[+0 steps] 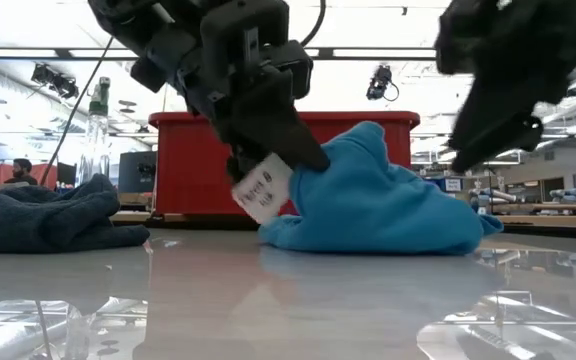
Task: Fold laundry
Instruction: Fold the light blue shorts
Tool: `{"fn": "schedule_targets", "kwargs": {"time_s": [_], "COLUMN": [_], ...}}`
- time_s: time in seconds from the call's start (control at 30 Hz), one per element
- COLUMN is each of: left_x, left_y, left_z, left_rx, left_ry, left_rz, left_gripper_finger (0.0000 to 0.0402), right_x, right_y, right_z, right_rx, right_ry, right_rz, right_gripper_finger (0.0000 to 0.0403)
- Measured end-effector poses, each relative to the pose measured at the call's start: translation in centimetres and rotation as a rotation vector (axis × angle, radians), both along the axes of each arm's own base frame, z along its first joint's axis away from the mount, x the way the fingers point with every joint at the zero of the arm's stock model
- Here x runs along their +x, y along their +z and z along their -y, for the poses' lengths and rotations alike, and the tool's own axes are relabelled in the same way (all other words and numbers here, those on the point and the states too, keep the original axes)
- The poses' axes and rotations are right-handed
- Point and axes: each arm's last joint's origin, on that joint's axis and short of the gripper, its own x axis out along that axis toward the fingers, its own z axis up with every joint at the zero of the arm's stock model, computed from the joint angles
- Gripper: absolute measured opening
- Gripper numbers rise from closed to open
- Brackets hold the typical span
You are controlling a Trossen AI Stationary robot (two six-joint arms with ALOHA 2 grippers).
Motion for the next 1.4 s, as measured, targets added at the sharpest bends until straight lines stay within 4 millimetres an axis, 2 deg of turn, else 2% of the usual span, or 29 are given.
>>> {"fn": "schedule_targets", "kwargs": {"time_s": [0.17,0.23,0.33,0.4,0.5,0.57,0.63,0.73,0.8,0.93,1.13,1.4], "left_x": [-0.4,-0.7,-1.1,-1.1,-1.2,-1.1,-0.9,-0.9,-1.3,-2.3,-2.9,-2.9], "left_y": [-0.3,-0.5,-0.8,-0.8,-0.4,0.1,0.6,1.2,1.3,1.0,0.4,1.1], "left_z": [0.8,1.3,1.9,2.1,2.3,2.7,3.3,4.8,5.9,8.0,8.5,9.4], "left_rx": [-0.013,-0.004,0.023,0.020,-0.014,-0.027,-0.026,0.027,0.123,0.303,0.406,0.392], "left_ry": [0.011,-0.001,0.002,-0.002,0.019,0.044,0.049,-0.014,-0.086,-0.259,-0.356,-0.381], "left_rz": [-0.051,-0.076,-0.112,-0.114,-0.103,-0.061,0.000,0.094,0.135,0.171,0.132,0.221], "left_gripper_finger": [0.0149,0.0170,0.0202,0.0220,0.0237,0.0239,0.0238,0.0230,0.0220,0.0196,0.0177,0.0176], "right_x": [0.9,1.9,3.4,4.0,4.2,3.7,3.0,2.1,1.6,0.3,-1.1,0.1], "right_y": [-1.1,-1.8,-3.5,-4.2,-4.3,-4.3,-4.4,-4.4,-4.3,-4.3,-4.1,-1.6], "right_z": [1.5,1.9,1.9,1.5,0.1,-1.1,-2.2,-3.7,-4.7,-6.6,-8.6,-10.0], "right_rx": [-0.083,-0.071,0.005,0.017,-0.029,-0.121,-0.238,-0.422,-0.533,-0.636,-0.657,-0.522], "right_ry": [-0.077,-0.001,0.203,0.306,0.424,0.481,0.487,0.541,0.632,0.813,0.917,0.782], "right_rz": [-0.023,-0.006,0.023,0.050,0.071,0.066,0.054,0.063,0.074,0.090,0.095,0.127], "right_gripper_finger": [0.0203,0.0203,0.0191,0.0167,0.0098,0.0038,0.0017,0.0047,0.0077,0.0114,0.0148,0.0221]}}
